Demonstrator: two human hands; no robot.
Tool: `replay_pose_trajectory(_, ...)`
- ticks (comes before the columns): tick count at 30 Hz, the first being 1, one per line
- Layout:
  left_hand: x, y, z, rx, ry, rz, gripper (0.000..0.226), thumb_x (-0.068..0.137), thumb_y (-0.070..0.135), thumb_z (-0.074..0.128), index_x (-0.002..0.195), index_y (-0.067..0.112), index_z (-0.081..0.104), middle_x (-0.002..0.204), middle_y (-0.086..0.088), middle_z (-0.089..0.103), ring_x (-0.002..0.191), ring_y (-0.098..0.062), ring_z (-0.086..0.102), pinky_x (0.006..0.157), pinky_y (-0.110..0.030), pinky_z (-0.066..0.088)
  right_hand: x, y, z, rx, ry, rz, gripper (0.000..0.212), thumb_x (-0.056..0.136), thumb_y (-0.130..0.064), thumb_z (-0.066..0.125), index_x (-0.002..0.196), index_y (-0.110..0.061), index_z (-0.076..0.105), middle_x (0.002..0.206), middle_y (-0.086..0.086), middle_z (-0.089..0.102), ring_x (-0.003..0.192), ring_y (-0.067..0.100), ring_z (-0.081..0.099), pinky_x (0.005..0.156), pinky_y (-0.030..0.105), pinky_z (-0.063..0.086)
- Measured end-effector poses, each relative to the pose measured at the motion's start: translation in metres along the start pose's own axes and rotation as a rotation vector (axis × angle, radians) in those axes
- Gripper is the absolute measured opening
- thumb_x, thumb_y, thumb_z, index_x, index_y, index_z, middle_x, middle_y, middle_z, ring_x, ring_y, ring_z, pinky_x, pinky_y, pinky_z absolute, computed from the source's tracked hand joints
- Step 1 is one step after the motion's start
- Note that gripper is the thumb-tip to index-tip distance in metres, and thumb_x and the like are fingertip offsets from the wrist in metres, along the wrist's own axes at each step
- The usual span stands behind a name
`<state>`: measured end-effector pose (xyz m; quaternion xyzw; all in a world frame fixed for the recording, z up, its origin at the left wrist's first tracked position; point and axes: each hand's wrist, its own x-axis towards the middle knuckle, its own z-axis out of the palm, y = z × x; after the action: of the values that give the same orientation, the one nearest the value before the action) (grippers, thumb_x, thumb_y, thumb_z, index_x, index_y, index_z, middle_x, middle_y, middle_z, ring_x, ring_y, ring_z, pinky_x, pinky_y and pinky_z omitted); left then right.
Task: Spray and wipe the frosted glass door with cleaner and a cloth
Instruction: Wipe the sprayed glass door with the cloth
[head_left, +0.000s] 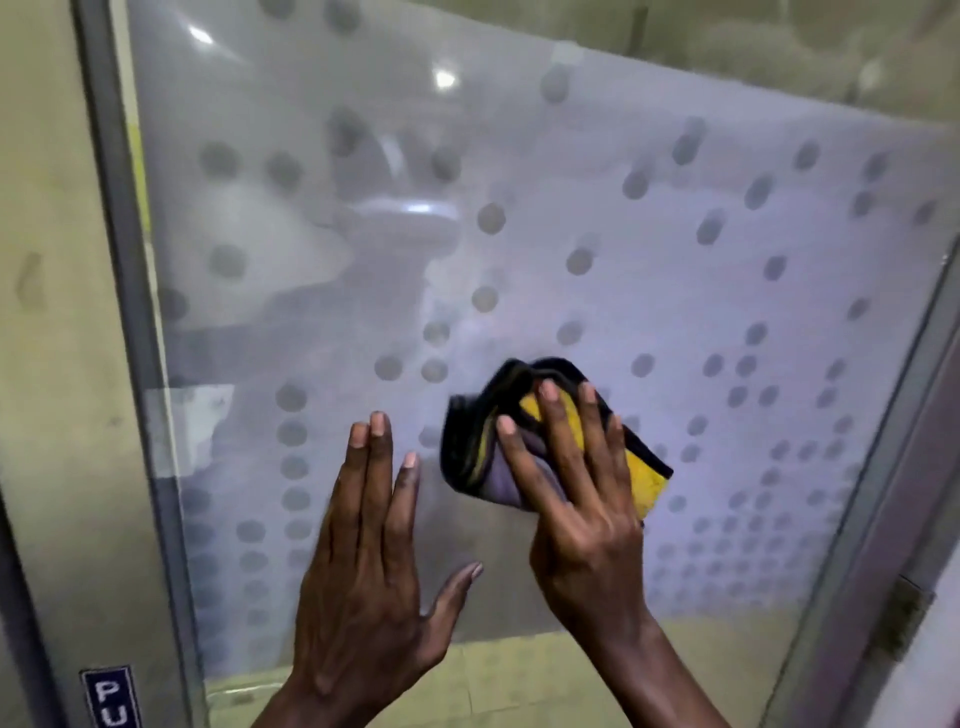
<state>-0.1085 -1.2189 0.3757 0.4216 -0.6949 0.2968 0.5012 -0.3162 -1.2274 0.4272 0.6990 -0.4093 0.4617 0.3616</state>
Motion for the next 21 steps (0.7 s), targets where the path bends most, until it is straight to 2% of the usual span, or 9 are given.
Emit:
replay_pose_trajectory(2,0.008,0.005,0.003,-0.007,0.012,0.024,0.113,0.094,0.058,0.079,0.174,0.0,0.025,0.186,-0.026,0.018,0.174,-0.048,0.019,0.143,-0.048,0.02,0.005,0.024,-0.011,0.03,0.073,0.132,0.095,0.078,0.02,0.035,0.163,-0.019,0.051,0.179,0.016,0.034,0.169,0.043,0.023,0.13,0.072,0.03)
replay_pose_trajectory(4,0.015,0.003,0.004,0.018,0.001,0.028,0.114,0.094,0.059,0.079,0.174,-0.001,0.025,0.186,-0.026,0.018,0.174,-0.047,0.019,0.143,-0.047,0.021,0.041,0.045,-0.023,0.12,0.241,0.371,0.104,0.064,0.02,0.041,0.161,-0.016,0.053,0.178,0.016,0.034,0.169,0.042,0.023,0.132,0.069,0.03)
replay_pose_trajectory(6,0.017,0.0,0.004,0.038,-0.001,0.039,0.114,0.094,0.06,0.079,0.175,0.0,0.025,0.186,-0.026,0.018,0.174,-0.046,0.02,0.143,-0.047,0.021,0.094,0.056,-0.034,0.198,0.415,0.565,0.104,0.064,0.021,0.041,0.161,-0.015,0.053,0.176,0.013,0.037,0.168,0.041,0.027,0.134,0.062,0.032)
replay_pose_trajectory(8,0.016,-0.002,0.005,0.034,0.004,0.039,0.113,0.094,0.059,0.079,0.175,0.001,0.025,0.186,-0.026,0.019,0.174,-0.046,0.021,0.143,-0.046,0.021,0.137,0.051,-0.039,0.232,0.495,0.59,0.099,0.067,0.015,0.04,0.161,-0.013,0.052,0.175,0.016,0.039,0.167,0.044,0.03,0.14,0.052,0.025)
replay_pose_trajectory(11,0.014,0.001,0.008,0.03,0.013,0.033,0.113,0.093,0.056,0.081,0.174,-0.001,0.026,0.185,-0.027,0.02,0.173,-0.048,0.022,0.142,-0.048,0.023,0.158,0.013,-0.029,0.221,0.421,0.386,0.094,0.069,0.006,0.043,0.16,-0.013,0.054,0.174,0.02,0.04,0.166,0.046,0.03,0.137,0.06,0.027)
replay_pose_trajectory(14,0.009,0.013,0.017,0.075,0.018,0.069,0.11,0.093,0.049,0.081,0.172,-0.003,0.027,0.185,-0.027,0.019,0.172,-0.048,0.024,0.14,-0.051,0.026,0.123,-0.026,-0.009,0.171,0.148,-0.069,0.079,0.088,0.009,0.045,0.162,-0.018,0.052,0.176,0.019,0.037,0.169,0.045,0.022,0.135,0.064,0.025)
replay_pose_trajectory(16,0.003,0.02,0.021,0.111,0.019,0.077,0.114,0.091,0.05,0.084,0.174,-0.002,0.025,0.188,-0.02,0.012,0.17,-0.044,0.027,0.138,-0.049,0.028,0.094,-0.025,-0.005,0.078,0.004,-0.335,0.068,0.102,0.006,0.044,0.164,-0.021,0.048,0.178,0.014,0.036,0.17,0.042,0.019,0.135,0.064,0.026)
replay_pose_trajectory(18,0.0,0.02,0.021,0.125,0.001,0.081,0.115,0.086,0.051,0.087,0.172,0.0,0.029,0.189,-0.014,0.012,0.166,-0.042,0.028,0.136,-0.047,0.026,0.083,-0.003,-0.012,-0.005,-0.021,-0.401,0.068,0.105,0.007,0.042,0.165,-0.024,0.047,0.178,0.011,0.036,0.17,0.04,0.023,0.133,0.064,0.03)
replay_pose_trajectory(21,0.0,0.015,0.016,0.153,-0.073,0.09,0.112,0.087,0.058,0.084,0.169,-0.001,0.035,0.185,-0.02,0.024,0.171,-0.041,0.027,0.138,-0.045,0.023,0.105,0.029,-0.028,-0.007,0.079,-0.183,0.08,0.095,0.019,0.047,0.162,-0.025,0.052,0.176,0.012,0.04,0.169,0.04,0.027,0.133,0.065,0.031)
